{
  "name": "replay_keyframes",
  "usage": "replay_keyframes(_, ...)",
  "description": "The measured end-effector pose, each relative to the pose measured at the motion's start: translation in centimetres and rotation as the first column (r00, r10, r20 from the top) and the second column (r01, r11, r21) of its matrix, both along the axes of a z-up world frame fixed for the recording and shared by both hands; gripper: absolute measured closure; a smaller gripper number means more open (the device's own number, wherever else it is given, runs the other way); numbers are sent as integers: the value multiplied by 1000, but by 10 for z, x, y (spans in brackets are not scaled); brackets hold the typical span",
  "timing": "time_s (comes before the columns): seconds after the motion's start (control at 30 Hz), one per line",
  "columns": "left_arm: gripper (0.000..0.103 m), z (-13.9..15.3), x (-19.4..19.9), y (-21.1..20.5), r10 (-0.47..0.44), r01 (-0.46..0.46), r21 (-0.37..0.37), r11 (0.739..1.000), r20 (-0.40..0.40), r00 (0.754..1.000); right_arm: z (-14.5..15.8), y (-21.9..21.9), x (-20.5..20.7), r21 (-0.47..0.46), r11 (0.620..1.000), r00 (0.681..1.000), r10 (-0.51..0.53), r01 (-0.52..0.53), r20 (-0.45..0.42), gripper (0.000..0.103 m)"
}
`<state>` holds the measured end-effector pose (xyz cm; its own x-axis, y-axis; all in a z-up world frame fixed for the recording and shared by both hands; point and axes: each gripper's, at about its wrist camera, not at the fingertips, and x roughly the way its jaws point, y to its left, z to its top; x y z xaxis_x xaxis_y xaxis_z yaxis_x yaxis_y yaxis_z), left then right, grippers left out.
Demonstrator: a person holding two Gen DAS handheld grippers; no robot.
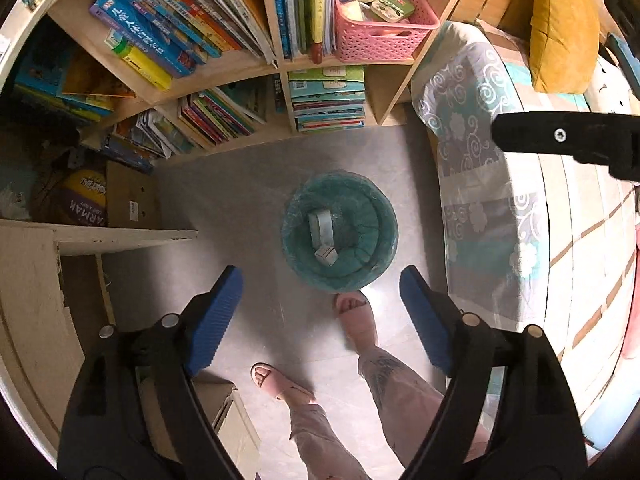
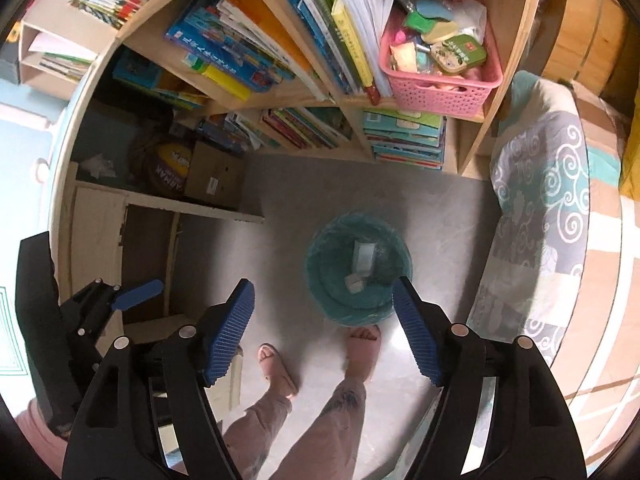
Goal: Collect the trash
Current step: 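Move both open tools back over the items on the mat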
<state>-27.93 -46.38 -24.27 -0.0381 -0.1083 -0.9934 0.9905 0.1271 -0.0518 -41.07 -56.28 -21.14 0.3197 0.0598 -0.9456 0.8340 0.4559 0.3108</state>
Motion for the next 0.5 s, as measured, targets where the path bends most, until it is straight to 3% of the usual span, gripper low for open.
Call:
replay_keyframes(0.27,24,30,16,22,60,-59,-35,998,29,998,24,11,10,-27,995,994,99,-97,41,31)
replay_keyframes(0.5,24,84,46,68,196,-189,-100,977,75,978,69,34,47,-84,957,951,287,-279,118,31)
